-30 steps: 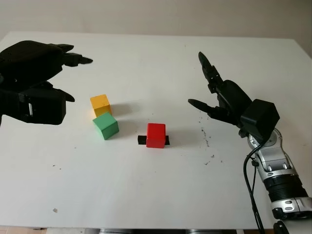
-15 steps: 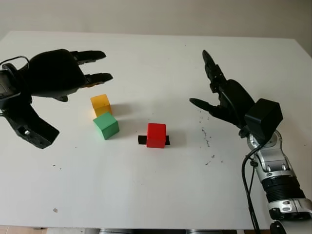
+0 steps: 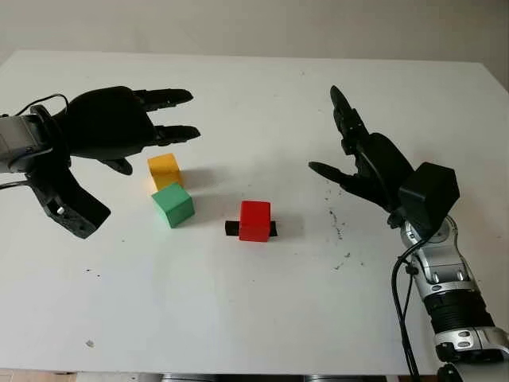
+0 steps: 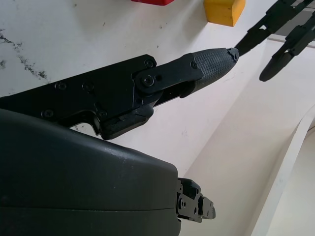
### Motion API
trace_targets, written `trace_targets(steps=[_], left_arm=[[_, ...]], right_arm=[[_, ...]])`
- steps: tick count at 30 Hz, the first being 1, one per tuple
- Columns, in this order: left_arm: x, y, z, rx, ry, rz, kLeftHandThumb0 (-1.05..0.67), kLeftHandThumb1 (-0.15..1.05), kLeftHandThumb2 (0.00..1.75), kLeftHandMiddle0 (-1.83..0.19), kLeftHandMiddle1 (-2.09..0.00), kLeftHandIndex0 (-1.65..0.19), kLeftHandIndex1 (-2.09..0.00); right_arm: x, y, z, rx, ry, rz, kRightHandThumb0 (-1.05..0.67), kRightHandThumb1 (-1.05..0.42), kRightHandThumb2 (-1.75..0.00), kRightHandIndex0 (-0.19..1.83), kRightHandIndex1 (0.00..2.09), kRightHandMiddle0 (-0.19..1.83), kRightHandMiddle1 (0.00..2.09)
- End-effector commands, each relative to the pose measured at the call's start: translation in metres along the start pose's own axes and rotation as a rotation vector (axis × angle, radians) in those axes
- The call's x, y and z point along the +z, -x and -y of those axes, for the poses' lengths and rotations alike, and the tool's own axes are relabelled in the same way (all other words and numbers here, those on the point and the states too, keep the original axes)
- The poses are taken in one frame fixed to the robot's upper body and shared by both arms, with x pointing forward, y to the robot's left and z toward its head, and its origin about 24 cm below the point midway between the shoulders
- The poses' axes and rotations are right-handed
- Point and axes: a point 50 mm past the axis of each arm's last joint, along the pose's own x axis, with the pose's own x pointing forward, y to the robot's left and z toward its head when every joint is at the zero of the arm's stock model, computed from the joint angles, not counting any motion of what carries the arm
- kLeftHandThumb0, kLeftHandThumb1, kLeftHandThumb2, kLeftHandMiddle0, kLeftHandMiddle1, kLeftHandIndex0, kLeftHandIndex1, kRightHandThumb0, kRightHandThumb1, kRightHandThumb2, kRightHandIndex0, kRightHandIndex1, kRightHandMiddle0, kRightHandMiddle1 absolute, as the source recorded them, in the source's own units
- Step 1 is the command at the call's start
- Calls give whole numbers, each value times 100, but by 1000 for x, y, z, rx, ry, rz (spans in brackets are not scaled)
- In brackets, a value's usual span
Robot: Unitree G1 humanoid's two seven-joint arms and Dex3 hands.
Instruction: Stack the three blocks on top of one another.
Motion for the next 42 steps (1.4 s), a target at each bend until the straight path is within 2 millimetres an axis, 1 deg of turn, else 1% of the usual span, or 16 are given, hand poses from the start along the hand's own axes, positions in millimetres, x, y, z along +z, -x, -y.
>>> trace_targets(steps=[1, 9, 12, 14, 16, 19, 22, 24, 25, 26, 27, 31, 34, 37, 39, 42], left_arm=[[-3, -6, -9, 3, -39, 6, -54, 79, 5, -3, -6, -35, -10], [7, -17, 0, -19, -63, 56, -59, 79, 6, -7, -6, -48, -9], [11, -20, 5, -20, -130, 84, -51, 77, 5, -12, -7, -52, -9], [13, -21, 10, -37, -159, 100, -33, 78, 6, -11, -6, -52, -8], [14, -22, 13, -50, -181, 110, -26, 80, 6, -9, -5, -51, -7], [15, -24, 16, -73, -199, 113, -34, 80, 6, -8, -5, -49, -5], [17, -27, 19, -78, -236, 124, -33, 83, 7, -9, -6, -53, -7], [18, -28, 21, -67, -264, 132, -34, 86, 7, -12, -7, -63, -13], [19, -28, 22, -62, -273, 134, -35, 88, 7, -14, -7, -65, -23], [19, -28, 22, -56, -284, 136, -36, 89, 6, -16, -6, -53, -57], [18, -28, 23, -58, -300, 138, -37, 90, 6, -18, -6, -46, -79], [15, -27, 21, -36, -355, 161, -35, 89, 5, -26, -8, -48, -118], [14, -26, 19, 8, -356, 167, -34, 88, 5, -32, -10, -49, -128], [13, -25, 17, 33, -304, 148, -33, 87, 5, -35, -11, -51, -128], [11, -24, 13, 49, -176, 98, -31, 85, 5, -39, -11, -58, -112], [9, -23, 9, 44, -31, 40, -32, 85, 5, -41, -10, -61, -102]], right_arm=[[1, 4, 3, -18, 12, 16, -75, -105, -8, -19, 1, -14, 6], [0, 8, 6, -24, 23, 16, -75, -105, -9, -19, 1, -14, 6], [0, 9, 7, -29, 22, 13, -76, -105, -9, -19, 1, -14, 6], [0, 9, 8, -33, 12, 13, -75, -105, -8, -19, 1, -13, 6], [0, 10, 8, -33, 6, 13, -75, -105, -7, -19, 0, -13, 6], [0, 11, 8, -34, 11, 13, -75, -105, -7, -19, 0, -13, 6], [0, 12, 9, -38, 11, 5, -76, -105, -7, -18, 2, -12, 6], [0, 12, 8, -35, 11, 7, -77, -105, -7, -19, 2, -12, 6], [0, 13, 8, -35, 14, 8, -77, -105, -7, -19, 3, -12, 6], [0, 13, 8, -34, 10, 8, -78, -105, -7, -19, 3, -12, 6], [0, 13, 8, -32, 10, 9, -78, -105, -7, -19, 3, -12, 6], [-1, 15, 8, -25, 14, 7, -78, -105, -7, -19, 3, -12, 6], [-2, 16, 8, -18, 8, 9, -75, -105, -7, -19, 2, -12, 5], [-2, 15, 7, -11, 9, 2, -74, -105, -7, -19, 0, -13, 5], [-2, 15, 5, -9, 14, 1, -74, -105, -8, -19, 0, -13, 5], [-3, 14, 4, -11, 15, -3, -73, -105, -8, -19, 0, -13, 5]])
